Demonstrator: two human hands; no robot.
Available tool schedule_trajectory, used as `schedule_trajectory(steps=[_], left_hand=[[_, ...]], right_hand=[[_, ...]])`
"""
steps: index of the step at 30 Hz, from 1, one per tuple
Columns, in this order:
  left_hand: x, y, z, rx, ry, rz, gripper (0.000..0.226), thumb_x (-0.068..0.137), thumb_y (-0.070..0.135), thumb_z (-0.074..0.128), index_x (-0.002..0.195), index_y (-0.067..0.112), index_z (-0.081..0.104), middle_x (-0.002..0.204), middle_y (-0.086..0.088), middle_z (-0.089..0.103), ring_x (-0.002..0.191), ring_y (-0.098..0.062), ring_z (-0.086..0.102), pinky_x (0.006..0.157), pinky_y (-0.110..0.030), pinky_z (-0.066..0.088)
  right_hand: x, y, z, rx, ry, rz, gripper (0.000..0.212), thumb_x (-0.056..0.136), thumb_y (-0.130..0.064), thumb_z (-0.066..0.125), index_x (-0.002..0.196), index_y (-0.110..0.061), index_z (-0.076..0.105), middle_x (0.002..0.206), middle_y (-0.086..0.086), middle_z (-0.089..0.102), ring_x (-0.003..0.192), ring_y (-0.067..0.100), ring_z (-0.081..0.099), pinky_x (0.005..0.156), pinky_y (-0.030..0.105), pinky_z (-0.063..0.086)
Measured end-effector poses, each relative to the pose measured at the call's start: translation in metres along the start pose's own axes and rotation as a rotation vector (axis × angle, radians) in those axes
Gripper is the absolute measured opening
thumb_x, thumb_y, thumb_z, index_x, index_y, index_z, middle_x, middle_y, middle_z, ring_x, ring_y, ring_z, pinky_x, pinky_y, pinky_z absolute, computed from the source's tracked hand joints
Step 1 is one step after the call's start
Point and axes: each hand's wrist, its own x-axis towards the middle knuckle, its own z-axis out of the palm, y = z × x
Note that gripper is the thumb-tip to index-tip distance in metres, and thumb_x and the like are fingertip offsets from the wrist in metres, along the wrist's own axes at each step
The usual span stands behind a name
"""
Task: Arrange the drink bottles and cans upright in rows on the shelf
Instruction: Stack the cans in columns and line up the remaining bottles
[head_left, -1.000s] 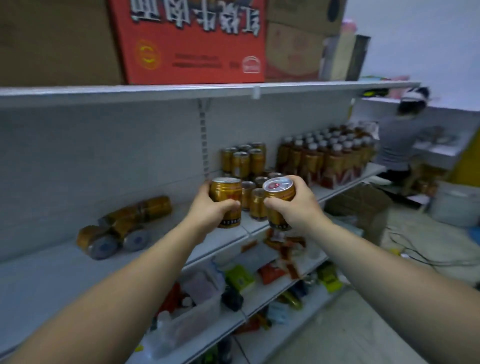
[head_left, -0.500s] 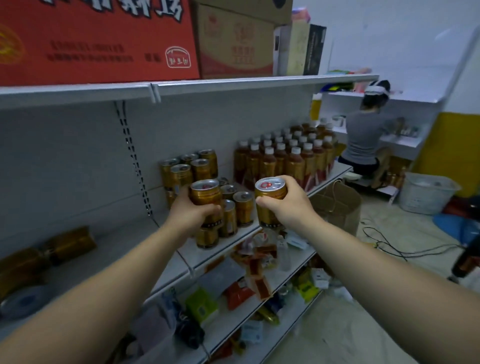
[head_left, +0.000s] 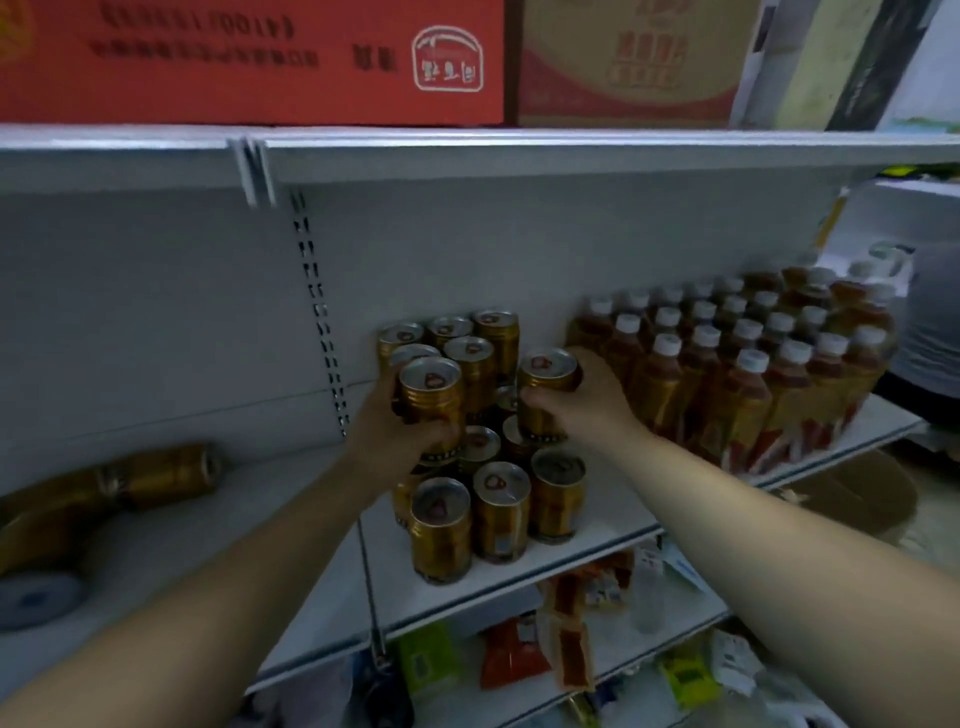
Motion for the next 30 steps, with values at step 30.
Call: schedule_trajectory(steps=[30], left_hand=[[-0.018,-0.038,0.042,0.153,0.378,-0.155,0.095,0.062,0.029,0.080,0.129,0.050,0.015,0.125,0.006,0.049,0.117,-0.016,0.050,0.095,-0.039,0.042]], right_hand=[[0.096,0.057,0.022,0.057,-0.389,-0.111,0.076,0.075,-0.019,0.080,0.136,-0.016,0.035,0.129,0.003,0.054,0.117,0.018,0.052,0.094,0.032,0.040]])
